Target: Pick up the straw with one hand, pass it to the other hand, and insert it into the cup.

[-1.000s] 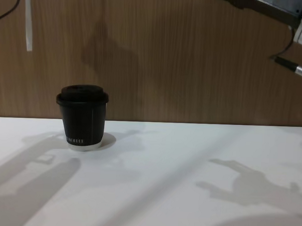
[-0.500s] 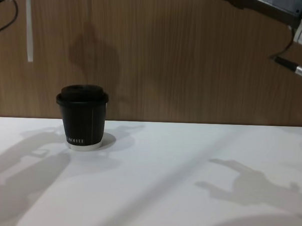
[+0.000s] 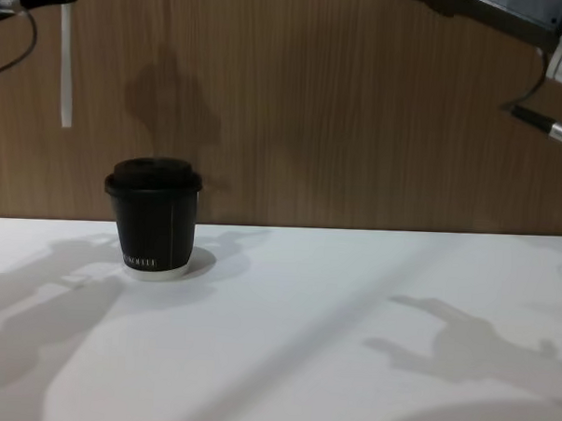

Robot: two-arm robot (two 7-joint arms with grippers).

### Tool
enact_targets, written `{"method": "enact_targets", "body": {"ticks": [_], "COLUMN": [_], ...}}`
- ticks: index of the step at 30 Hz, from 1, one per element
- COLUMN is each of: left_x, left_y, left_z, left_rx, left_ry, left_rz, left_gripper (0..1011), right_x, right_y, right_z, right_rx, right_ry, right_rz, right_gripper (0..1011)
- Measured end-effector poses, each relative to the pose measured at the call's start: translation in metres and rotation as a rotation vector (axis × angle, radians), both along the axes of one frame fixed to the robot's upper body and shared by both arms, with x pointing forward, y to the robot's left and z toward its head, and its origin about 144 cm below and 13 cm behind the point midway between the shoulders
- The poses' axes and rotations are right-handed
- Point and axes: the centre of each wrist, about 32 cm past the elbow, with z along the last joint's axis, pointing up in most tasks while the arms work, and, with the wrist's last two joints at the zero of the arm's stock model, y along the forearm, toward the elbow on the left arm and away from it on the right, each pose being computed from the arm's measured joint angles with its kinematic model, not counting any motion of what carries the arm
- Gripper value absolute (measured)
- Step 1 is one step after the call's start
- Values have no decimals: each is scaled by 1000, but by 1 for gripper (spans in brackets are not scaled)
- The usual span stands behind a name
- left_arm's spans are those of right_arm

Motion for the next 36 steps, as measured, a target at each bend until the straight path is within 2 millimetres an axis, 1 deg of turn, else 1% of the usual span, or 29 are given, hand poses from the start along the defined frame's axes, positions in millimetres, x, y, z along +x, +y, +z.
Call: {"method": "enact_targets", "body": {"ticks": [20, 28, 36], "left_x": [30, 33, 31], "left_y": [13, 15, 16], "left_z": [1, 2, 4], "left_rx": [35, 44, 53], "left_ry": [28, 18, 2], "left_rz": [-123, -162, -196], "left_gripper": [11, 11, 10], "right_x": [0, 0, 0], "right_y": [0, 0, 0], "right_z": [0, 0, 0], "right_rx": [0, 0, 0], "right_ry": [0, 0, 0], "right_rz": [0, 0, 0], "right_gripper": [1001, 1001, 1001]}}
